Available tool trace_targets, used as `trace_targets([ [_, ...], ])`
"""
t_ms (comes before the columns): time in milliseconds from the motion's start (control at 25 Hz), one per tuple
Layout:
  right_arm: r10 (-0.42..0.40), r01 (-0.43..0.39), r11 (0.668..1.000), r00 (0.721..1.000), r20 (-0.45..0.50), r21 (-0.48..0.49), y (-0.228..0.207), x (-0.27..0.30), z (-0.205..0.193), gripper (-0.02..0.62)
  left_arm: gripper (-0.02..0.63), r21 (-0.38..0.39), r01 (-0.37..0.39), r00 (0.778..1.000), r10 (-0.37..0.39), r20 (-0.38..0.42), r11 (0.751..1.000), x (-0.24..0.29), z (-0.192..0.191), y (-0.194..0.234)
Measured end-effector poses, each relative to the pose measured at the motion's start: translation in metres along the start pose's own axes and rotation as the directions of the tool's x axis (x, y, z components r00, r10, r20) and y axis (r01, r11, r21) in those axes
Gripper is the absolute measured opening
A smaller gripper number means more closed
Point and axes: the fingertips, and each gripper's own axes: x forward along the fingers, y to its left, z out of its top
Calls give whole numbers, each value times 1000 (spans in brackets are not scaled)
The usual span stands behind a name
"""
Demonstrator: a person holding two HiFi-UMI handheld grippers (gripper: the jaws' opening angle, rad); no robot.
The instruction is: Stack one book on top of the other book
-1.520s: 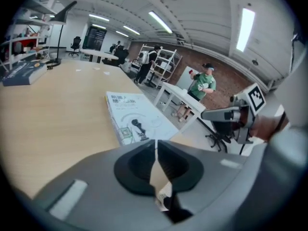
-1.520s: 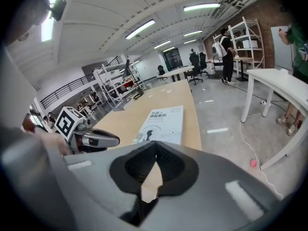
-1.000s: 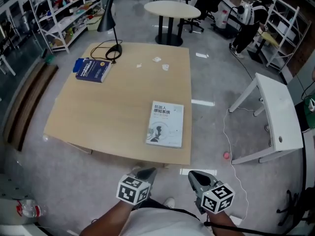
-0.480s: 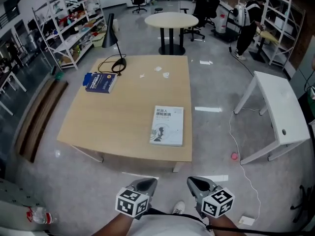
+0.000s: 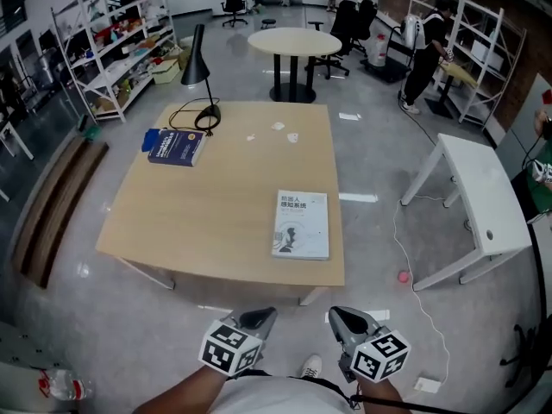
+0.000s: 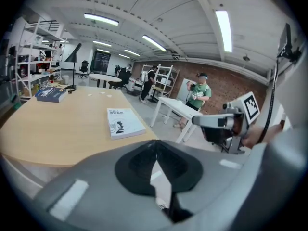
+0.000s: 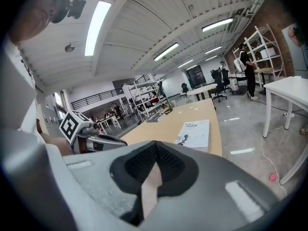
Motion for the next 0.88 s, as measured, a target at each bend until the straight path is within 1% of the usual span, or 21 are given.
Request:
trace_targets([
  [200,-3,2,1000,1000,-22,-27,13,8,-8,0,5,-16,4,1000,-4,12,1000,-7,-5,9],
  [360,2,-4,999,999,-37,-49,15,11,-9,0,5,-34,6,999,-5,33,999,-9,1,12],
  [440,3,-5,999,999,-42,-53,17,10,-9,0,5,-27,8,999,-7,38,1000,-10,3,10],
  [680,7,-9,999,999,-49,-38,17,6,-14,0,5,-28,10,999,-9,53,1000,-13,10,5],
  [880,1,-2,1000,999,-46,-30,14,3,-17,0,5,-22,7,999,-6,52,1000,-11,9,3],
])
